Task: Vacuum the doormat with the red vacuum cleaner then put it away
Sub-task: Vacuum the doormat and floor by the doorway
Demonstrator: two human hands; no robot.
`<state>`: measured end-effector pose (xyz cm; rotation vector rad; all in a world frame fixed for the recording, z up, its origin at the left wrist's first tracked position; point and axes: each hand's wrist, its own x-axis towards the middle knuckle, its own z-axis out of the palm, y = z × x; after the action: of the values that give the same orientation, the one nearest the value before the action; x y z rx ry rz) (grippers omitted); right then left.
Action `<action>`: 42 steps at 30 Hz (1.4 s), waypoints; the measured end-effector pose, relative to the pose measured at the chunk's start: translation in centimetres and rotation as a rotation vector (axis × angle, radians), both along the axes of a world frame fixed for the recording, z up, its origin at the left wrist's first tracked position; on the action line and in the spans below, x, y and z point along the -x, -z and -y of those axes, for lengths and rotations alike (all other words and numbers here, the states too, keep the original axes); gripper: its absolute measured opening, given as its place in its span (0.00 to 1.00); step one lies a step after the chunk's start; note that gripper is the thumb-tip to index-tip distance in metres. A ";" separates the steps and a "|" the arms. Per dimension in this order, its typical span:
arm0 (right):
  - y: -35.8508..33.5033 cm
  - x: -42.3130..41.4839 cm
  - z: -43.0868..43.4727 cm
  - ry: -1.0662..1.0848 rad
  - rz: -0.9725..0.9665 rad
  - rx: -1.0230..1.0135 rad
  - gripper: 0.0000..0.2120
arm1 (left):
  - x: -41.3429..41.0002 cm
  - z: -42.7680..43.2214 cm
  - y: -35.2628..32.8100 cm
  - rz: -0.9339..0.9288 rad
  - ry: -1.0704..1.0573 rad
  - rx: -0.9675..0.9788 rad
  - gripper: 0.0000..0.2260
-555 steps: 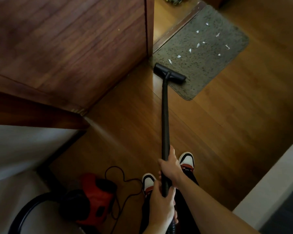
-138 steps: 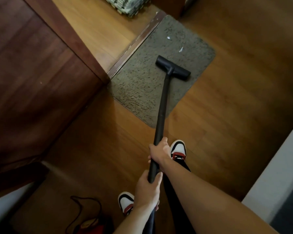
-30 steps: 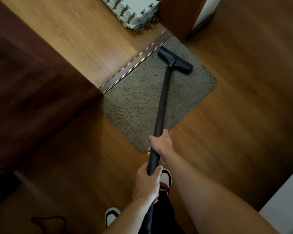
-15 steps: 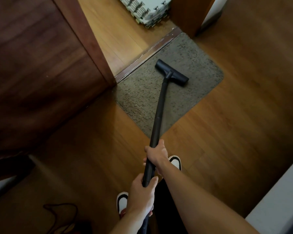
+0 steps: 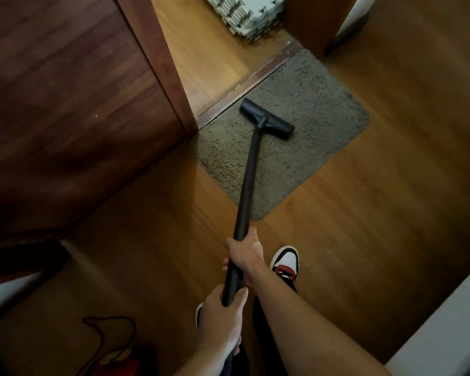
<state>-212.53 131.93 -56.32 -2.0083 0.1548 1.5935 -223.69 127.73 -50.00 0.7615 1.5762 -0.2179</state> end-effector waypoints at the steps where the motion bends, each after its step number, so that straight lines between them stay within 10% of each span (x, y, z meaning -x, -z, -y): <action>1: 0.1 -0.5 -0.3 -0.009 0.004 0.005 0.15 | -0.6 -0.2 -0.1 0.001 -0.006 0.000 0.10; 26: 3.3 -22.6 -4.0 0.062 0.122 0.017 0.20 | -22.1 -4.5 3.2 0.112 0.070 -0.014 0.11; 42: 2.7 -13.5 2.1 0.096 0.086 0.069 0.25 | -12.3 0.2 2.9 0.102 0.152 0.028 0.12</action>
<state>-199.04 129.84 -59.04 -2.0852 0.2729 1.4582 -211.42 127.48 -52.94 0.8581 1.4177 -0.3063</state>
